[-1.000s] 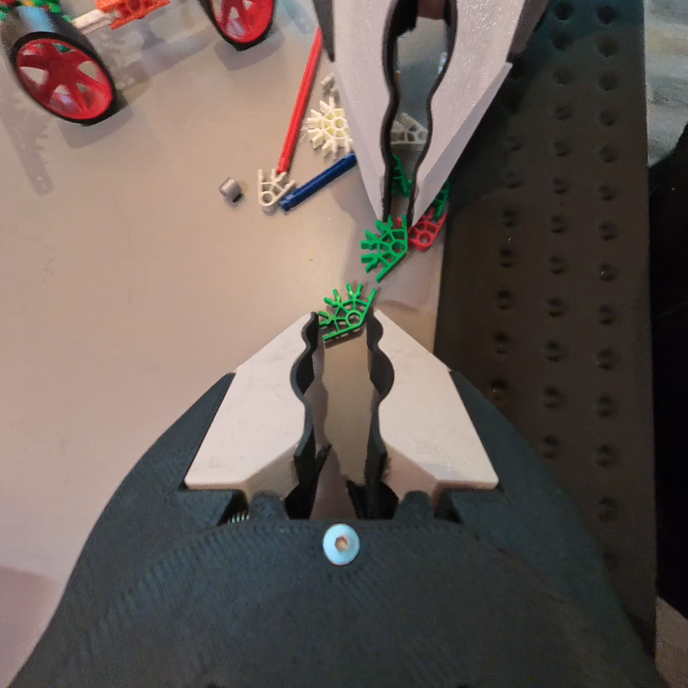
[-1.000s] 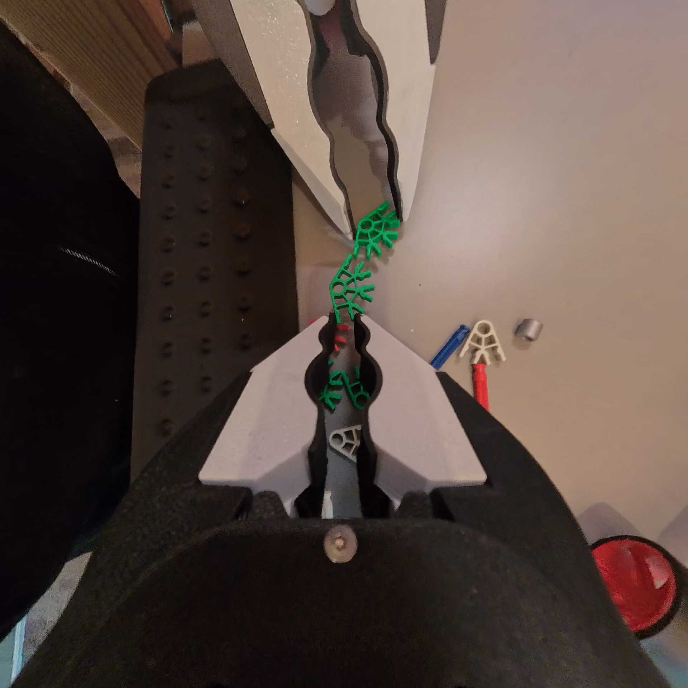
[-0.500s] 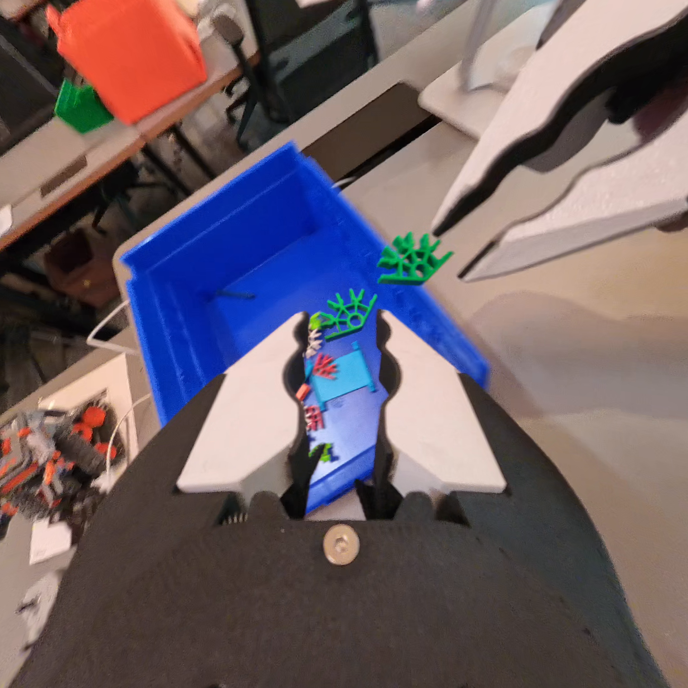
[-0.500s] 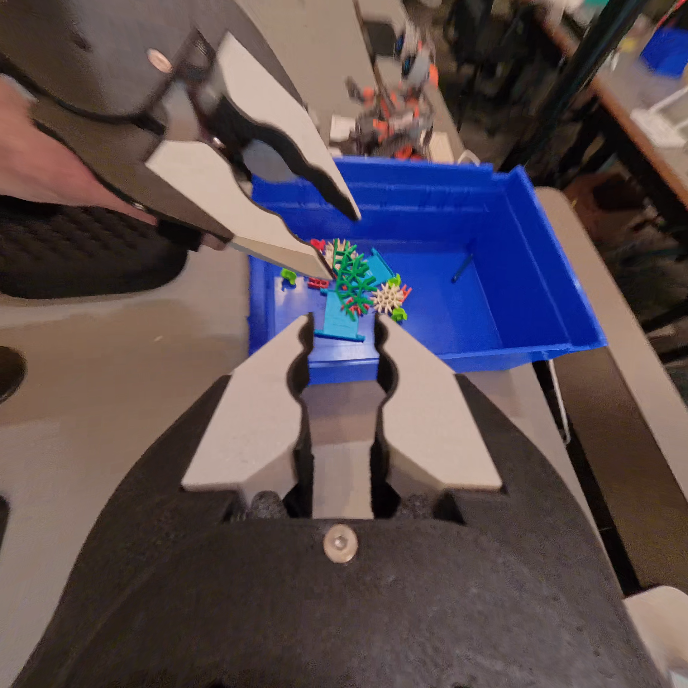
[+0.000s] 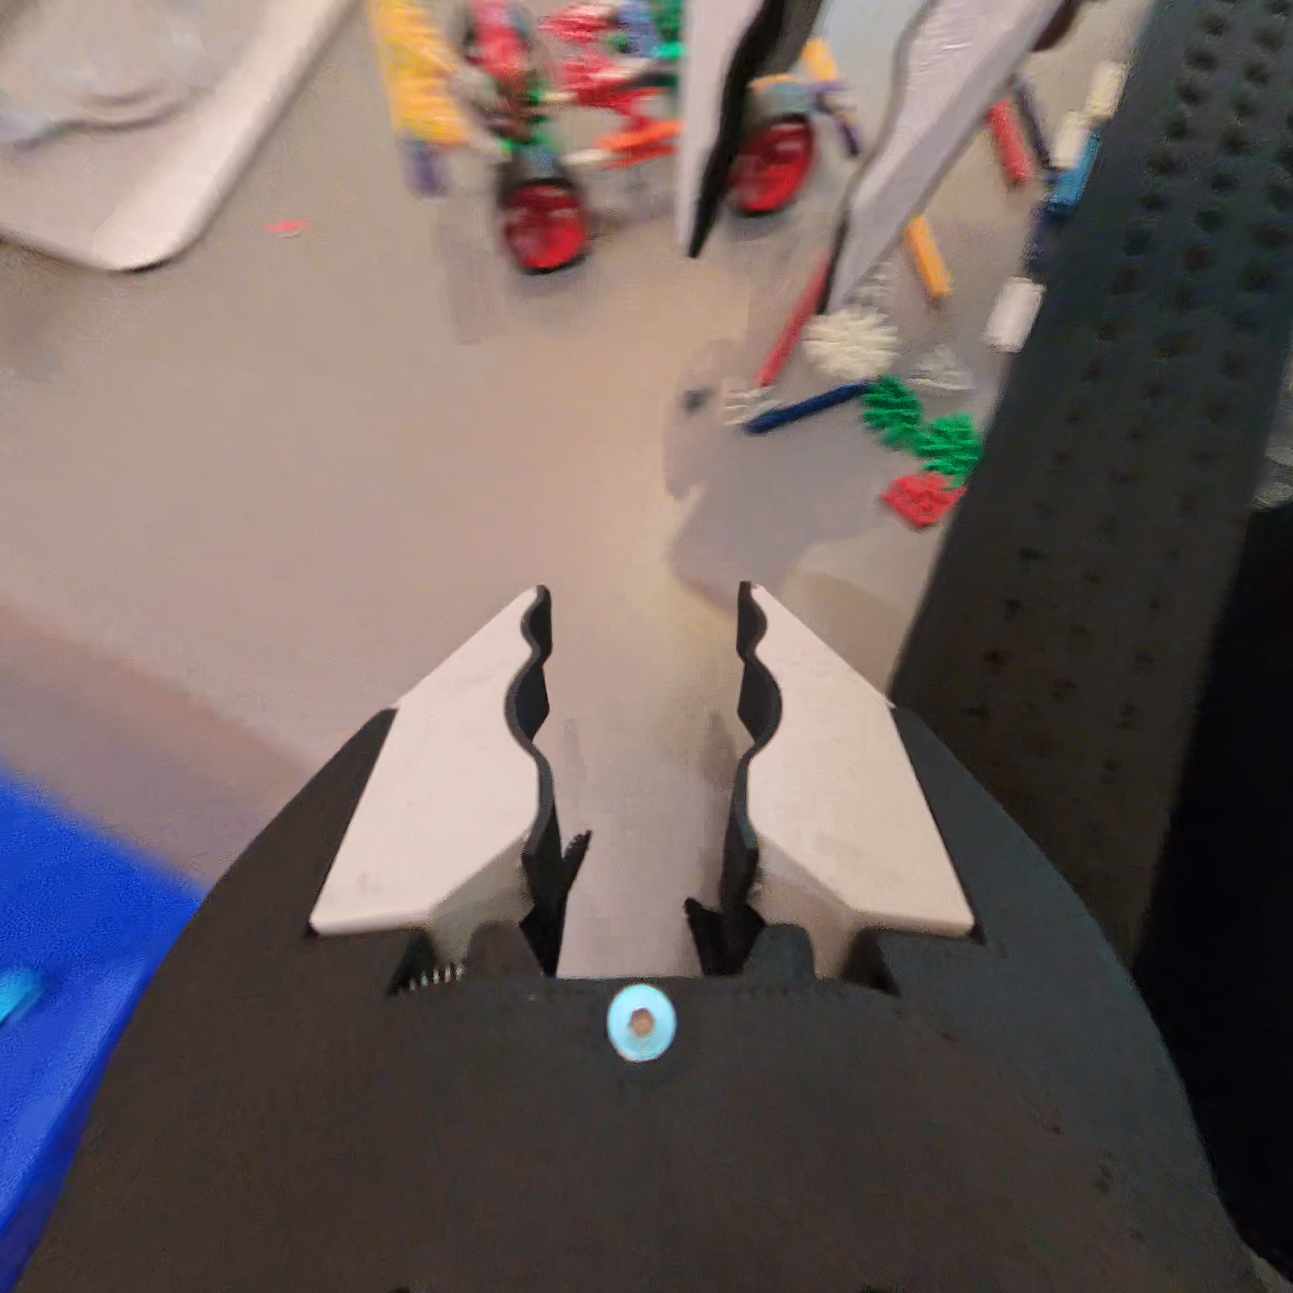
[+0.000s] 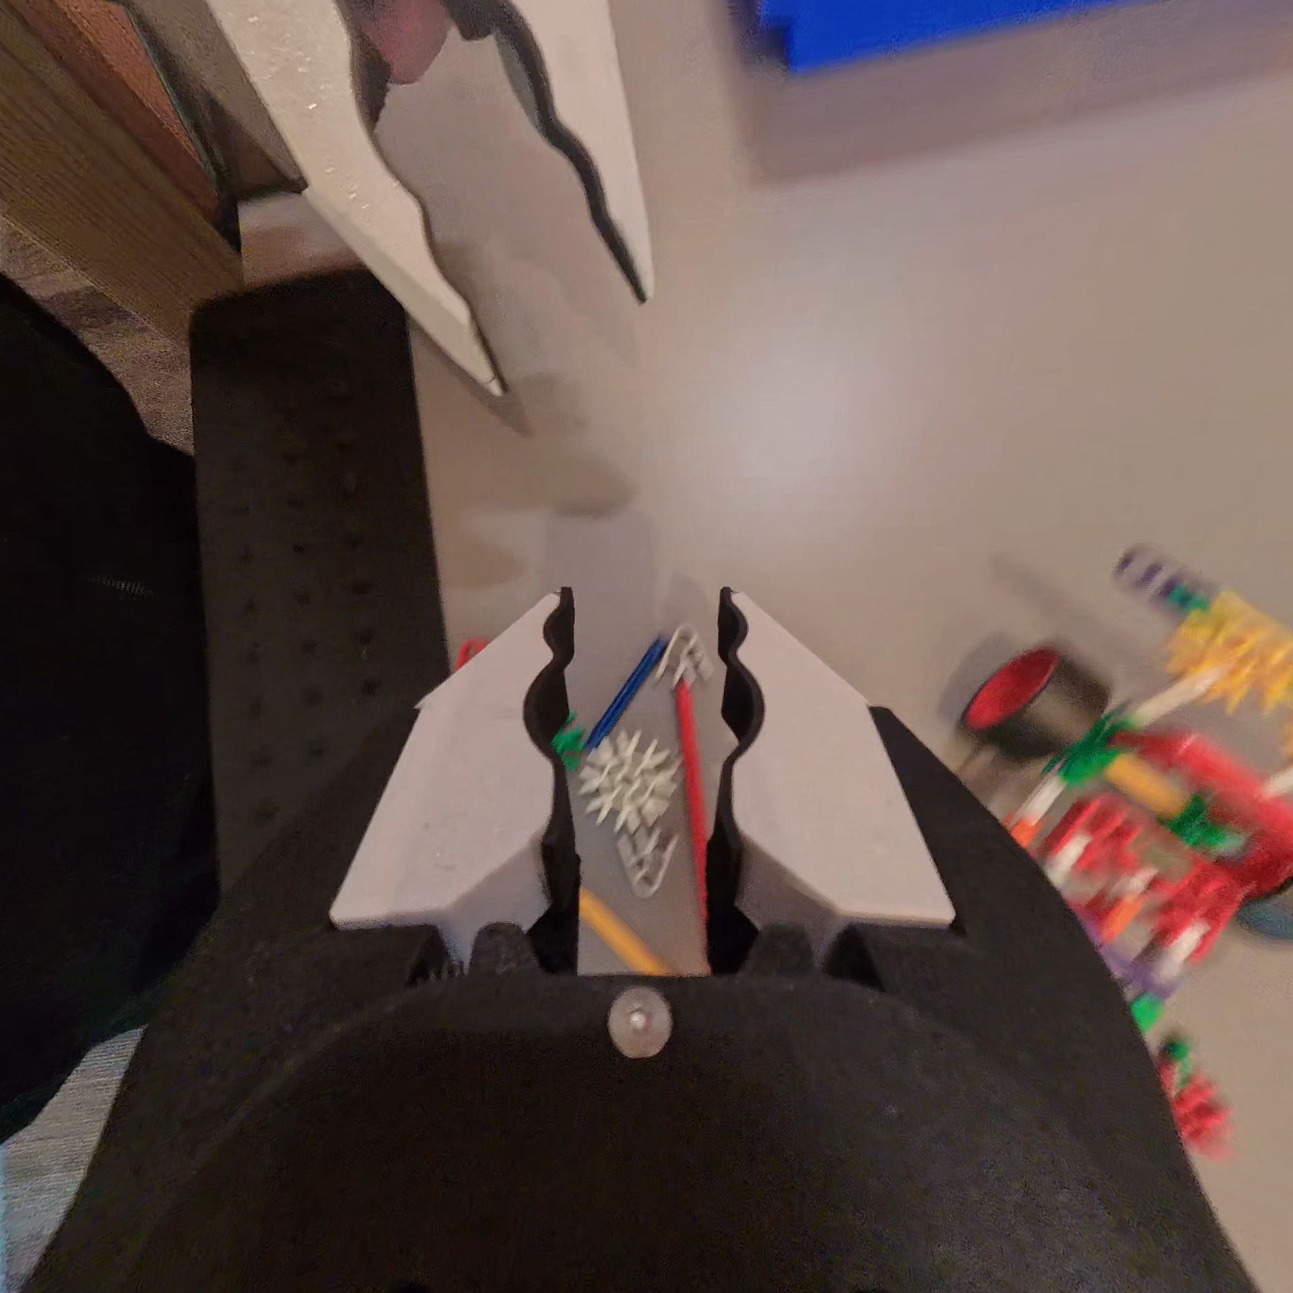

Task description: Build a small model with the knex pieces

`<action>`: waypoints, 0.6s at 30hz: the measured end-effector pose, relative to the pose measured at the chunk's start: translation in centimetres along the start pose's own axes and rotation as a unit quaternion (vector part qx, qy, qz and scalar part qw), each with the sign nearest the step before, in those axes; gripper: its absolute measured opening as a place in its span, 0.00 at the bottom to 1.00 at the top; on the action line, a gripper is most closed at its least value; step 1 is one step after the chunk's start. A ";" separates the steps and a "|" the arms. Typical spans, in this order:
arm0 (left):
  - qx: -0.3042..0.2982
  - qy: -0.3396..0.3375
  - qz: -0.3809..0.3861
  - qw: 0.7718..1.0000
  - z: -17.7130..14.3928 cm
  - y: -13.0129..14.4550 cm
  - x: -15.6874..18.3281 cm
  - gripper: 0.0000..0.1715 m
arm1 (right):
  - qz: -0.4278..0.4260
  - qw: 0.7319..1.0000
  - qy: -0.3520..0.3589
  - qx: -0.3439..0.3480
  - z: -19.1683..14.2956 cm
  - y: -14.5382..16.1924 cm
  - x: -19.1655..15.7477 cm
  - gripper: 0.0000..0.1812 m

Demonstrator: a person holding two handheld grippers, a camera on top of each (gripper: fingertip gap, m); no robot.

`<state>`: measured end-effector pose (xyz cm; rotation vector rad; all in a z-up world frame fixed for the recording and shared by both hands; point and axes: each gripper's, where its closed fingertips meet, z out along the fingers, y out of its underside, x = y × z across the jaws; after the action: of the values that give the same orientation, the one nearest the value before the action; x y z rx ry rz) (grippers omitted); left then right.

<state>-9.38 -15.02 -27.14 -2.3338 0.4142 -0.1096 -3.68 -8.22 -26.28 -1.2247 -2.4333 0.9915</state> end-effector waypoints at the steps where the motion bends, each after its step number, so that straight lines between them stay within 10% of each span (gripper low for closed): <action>1: 0.006 0.035 0.014 0.999 1.6 -0.4 2.2 0.28 | 0.017 1.000 0.003 -0.010 -0.2 1.9 -0.9 0.22; 6: -0.020 0.149 0.099 0.984 6.8 -0.5 9.1 0.26 | 0.026 0.998 -0.009 -0.050 0.7 8.2 -4.3 0.20; 18: -0.033 0.219 0.154 0.963 9.4 0.0 11.4 0.12 | -0.103 0.987 -0.090 -0.081 3.1 9.1 -4.7 0.13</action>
<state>3.26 -12.47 -34.40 -2.2702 1.0069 -0.4709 3.33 -9.57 -34.21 -0.9376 -2.7609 0.8945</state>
